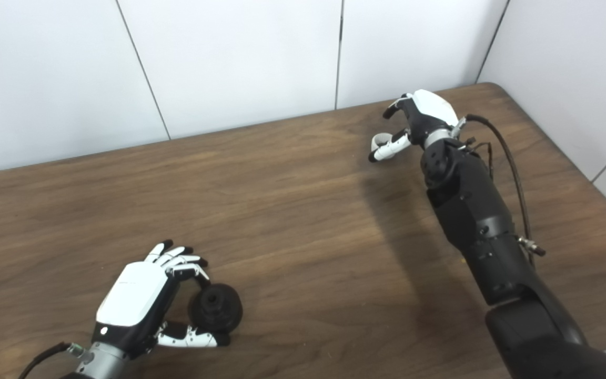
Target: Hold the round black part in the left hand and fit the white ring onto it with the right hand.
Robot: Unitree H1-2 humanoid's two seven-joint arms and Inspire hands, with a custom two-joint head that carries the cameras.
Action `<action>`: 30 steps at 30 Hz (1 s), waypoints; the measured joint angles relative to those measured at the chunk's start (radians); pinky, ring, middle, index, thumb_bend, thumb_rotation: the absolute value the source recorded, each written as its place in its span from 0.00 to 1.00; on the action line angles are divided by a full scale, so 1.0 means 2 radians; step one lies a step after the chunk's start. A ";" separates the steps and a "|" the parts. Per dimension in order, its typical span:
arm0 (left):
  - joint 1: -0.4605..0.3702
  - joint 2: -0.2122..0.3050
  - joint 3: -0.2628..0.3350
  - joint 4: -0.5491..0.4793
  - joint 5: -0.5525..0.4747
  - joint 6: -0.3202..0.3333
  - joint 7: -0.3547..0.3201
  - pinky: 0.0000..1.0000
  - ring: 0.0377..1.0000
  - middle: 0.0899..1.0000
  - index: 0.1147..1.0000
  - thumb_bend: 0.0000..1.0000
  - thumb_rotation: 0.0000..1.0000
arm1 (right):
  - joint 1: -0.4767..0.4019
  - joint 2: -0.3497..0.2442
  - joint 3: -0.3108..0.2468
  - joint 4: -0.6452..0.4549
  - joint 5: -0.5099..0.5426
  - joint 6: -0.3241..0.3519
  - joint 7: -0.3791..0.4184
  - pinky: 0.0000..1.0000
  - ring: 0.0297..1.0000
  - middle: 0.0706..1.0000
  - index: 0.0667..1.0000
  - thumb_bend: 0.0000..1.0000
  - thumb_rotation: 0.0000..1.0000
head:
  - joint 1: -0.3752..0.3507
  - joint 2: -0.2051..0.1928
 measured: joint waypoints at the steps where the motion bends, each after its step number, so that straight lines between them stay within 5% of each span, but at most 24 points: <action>1: 0.000 0.000 0.000 0.000 0.000 0.000 0.000 0.98 0.88 0.75 0.42 0.52 0.05 | -0.002 0.000 -0.001 0.004 -0.004 0.000 0.003 1.00 0.98 0.94 0.71 0.83 0.24 | 0.001 -0.001; 15: 0.001 0.000 0.001 0.000 -0.001 -0.002 0.000 0.98 0.88 0.75 0.42 0.52 0.05 | -0.028 0.006 -0.010 0.033 -0.070 0.000 0.061 1.00 0.98 0.92 0.70 0.82 0.24 | -0.002 -0.004; 30: -0.002 0.000 0.002 0.002 -0.003 -0.005 -0.001 0.99 0.88 0.75 0.42 0.52 0.05 | -0.030 0.010 -0.013 0.047 -0.077 0.000 0.064 1.00 0.97 0.90 0.65 0.81 0.25 | 0.001 -0.007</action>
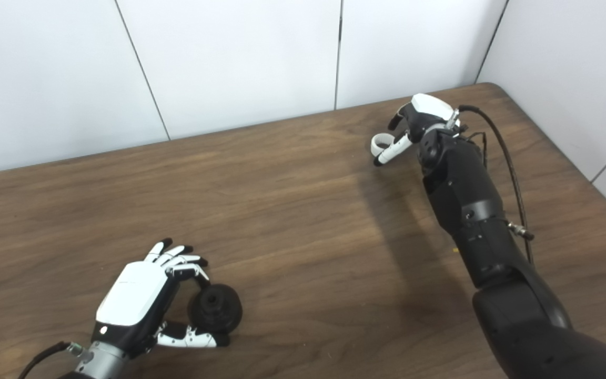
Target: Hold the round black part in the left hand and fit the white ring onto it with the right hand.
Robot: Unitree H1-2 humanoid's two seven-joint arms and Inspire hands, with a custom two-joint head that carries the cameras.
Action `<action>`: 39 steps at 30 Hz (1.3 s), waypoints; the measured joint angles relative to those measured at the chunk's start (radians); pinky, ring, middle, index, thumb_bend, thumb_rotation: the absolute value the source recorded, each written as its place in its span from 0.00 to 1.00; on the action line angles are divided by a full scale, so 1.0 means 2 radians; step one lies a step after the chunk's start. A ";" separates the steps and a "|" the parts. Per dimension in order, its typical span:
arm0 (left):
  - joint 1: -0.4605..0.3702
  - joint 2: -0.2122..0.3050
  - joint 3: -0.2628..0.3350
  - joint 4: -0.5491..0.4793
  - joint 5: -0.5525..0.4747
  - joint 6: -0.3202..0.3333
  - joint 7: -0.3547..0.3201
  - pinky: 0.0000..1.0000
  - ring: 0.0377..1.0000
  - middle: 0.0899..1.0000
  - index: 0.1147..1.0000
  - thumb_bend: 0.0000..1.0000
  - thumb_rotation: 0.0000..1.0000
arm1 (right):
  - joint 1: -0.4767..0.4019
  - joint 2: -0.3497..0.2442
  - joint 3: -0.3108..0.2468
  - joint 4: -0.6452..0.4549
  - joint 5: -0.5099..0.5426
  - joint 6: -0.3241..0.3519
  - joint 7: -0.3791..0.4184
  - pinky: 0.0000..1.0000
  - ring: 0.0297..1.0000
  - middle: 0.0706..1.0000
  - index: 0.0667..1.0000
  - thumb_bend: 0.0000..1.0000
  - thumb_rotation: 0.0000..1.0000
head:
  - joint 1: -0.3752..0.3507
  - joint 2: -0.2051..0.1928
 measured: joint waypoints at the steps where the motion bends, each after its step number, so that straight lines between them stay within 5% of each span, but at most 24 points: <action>1: 0.000 0.000 0.000 0.000 0.000 0.000 0.000 0.99 0.88 0.75 0.42 0.52 0.05 | 0.000 0.000 0.001 0.000 0.000 0.000 0.000 1.00 0.97 0.90 0.64 0.81 0.25 | 0.000 0.000; 20: -0.001 0.000 0.000 0.000 0.000 0.000 -0.002 0.99 0.88 0.75 0.42 0.52 0.05 | -0.001 -0.001 0.020 0.004 0.002 0.000 -0.002 1.00 0.96 0.88 0.58 0.80 0.21 | 0.001 0.002; 21: -0.001 0.000 0.000 0.000 0.000 0.000 -0.002 0.99 0.88 0.75 0.42 0.52 0.05 | -0.001 -0.001 0.021 0.005 0.004 0.000 -0.005 1.00 0.96 0.87 0.51 0.64 0.17 | 0.001 0.002; 24: -0.001 0.000 0.000 0.000 -0.001 0.000 -0.002 0.99 0.88 0.75 0.42 0.52 0.05 | -0.001 -0.004 0.025 0.005 0.014 0.000 -0.015 1.00 0.96 0.86 0.46 0.54 0.14 | 0.002 0.003; 39: -0.001 0.000 0.001 0.000 -0.003 0.000 -0.004 0.99 0.88 0.75 0.42 0.52 0.05 | 0.001 -0.029 0.055 0.004 0.031 0.000 -0.027 1.00 0.98 0.85 0.45 0.52 0.14 | 0.000 0.005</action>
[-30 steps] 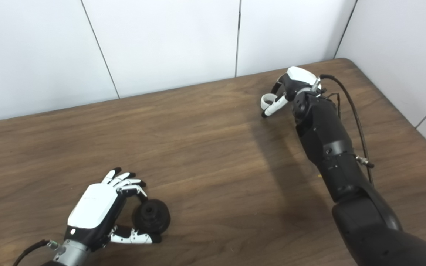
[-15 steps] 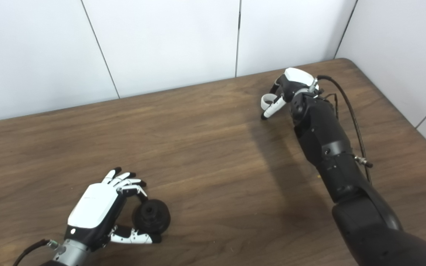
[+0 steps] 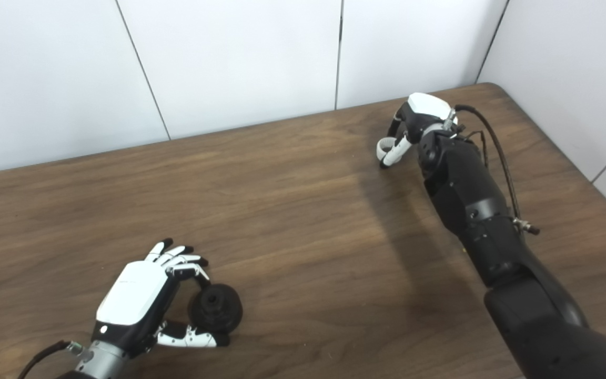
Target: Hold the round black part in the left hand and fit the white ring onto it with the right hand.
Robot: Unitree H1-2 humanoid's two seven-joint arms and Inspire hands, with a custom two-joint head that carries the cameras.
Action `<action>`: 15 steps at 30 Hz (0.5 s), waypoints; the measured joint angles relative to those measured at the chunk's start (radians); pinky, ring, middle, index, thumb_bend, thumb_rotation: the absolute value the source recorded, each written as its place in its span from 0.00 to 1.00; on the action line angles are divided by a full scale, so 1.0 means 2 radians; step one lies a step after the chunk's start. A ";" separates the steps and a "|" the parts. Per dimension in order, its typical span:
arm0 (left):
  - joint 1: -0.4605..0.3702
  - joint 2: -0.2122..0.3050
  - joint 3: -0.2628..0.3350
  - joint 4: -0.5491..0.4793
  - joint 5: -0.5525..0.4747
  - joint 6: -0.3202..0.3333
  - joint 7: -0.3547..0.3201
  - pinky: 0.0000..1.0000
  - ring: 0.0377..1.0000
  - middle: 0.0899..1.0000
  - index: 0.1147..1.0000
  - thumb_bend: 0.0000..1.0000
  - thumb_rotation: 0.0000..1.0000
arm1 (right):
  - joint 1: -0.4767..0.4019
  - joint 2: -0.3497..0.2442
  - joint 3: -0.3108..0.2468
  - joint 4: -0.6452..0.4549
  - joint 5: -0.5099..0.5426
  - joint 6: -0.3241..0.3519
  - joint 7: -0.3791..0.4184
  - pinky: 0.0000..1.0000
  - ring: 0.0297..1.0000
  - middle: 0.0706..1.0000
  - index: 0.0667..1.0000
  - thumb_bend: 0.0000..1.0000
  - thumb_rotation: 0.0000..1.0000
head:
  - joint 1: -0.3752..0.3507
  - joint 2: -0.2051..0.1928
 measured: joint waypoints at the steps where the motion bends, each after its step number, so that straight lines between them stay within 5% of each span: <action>1: 0.000 0.000 0.000 0.000 0.000 0.000 -0.001 0.99 0.88 0.75 0.42 0.52 0.05 | 0.000 -0.002 0.004 0.000 0.003 0.000 -0.002 1.00 0.98 0.85 0.45 0.52 0.14 | 0.000 0.000; 15: -0.002 -0.004 0.000 -0.001 0.001 0.005 -0.008 0.99 0.88 0.75 0.42 0.52 0.05 | 0.017 -0.026 0.069 -0.121 0.018 -0.021 0.041 1.00 0.99 0.86 0.45 0.52 0.14 | 0.017 0.004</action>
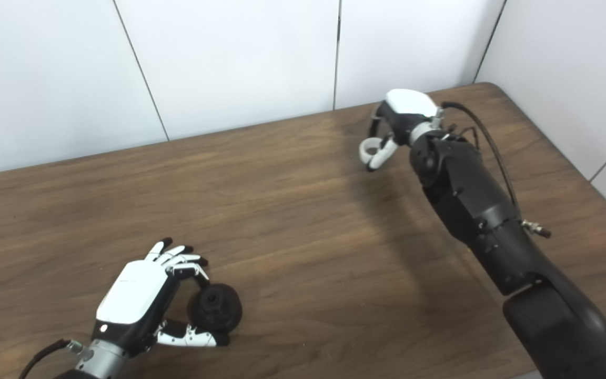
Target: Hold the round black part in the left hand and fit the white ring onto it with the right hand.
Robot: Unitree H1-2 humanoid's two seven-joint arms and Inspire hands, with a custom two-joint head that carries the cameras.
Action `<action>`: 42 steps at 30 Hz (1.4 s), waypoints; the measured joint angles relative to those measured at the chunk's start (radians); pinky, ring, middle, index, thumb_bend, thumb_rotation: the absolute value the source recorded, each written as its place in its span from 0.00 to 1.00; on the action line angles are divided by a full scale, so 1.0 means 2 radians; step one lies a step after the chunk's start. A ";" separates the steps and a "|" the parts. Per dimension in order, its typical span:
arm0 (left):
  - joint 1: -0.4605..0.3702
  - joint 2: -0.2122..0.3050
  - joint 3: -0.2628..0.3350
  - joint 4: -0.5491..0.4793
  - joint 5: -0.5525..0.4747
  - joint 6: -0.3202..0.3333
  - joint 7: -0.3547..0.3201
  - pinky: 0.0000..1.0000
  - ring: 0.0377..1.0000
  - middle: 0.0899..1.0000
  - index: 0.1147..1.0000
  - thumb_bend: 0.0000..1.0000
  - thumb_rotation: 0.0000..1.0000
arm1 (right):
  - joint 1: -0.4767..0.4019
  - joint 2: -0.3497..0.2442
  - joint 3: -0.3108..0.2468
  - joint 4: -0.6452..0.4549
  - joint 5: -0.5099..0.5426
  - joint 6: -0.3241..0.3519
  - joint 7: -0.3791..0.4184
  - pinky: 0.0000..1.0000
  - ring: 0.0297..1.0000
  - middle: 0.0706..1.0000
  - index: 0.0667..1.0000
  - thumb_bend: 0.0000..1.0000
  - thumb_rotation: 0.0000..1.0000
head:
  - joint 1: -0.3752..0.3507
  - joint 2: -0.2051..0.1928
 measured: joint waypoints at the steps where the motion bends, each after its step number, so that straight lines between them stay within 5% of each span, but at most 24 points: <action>1: 0.000 -0.002 0.000 -0.001 0.001 0.001 -0.001 0.99 0.88 0.75 0.42 0.52 0.05 | 0.000 0.001 0.004 -0.011 0.002 0.000 0.007 1.00 0.99 0.86 0.45 0.52 0.14 | 0.000 0.000; 23: 0.003 -0.022 -0.009 -0.007 0.030 0.021 -0.008 1.00 0.89 0.76 0.42 0.52 0.05 | 0.023 0.085 0.082 -0.251 -0.006 -0.008 0.124 1.00 0.96 0.84 0.44 0.53 0.13 | 0.050 0.015; 42: 0.002 -0.046 -0.020 -0.007 0.055 0.041 -0.009 0.99 0.88 0.75 0.42 0.52 0.06 | 0.067 0.119 0.103 -0.350 -0.003 -0.020 0.200 1.00 1.00 0.85 0.44 0.53 0.13 | 0.130 0.047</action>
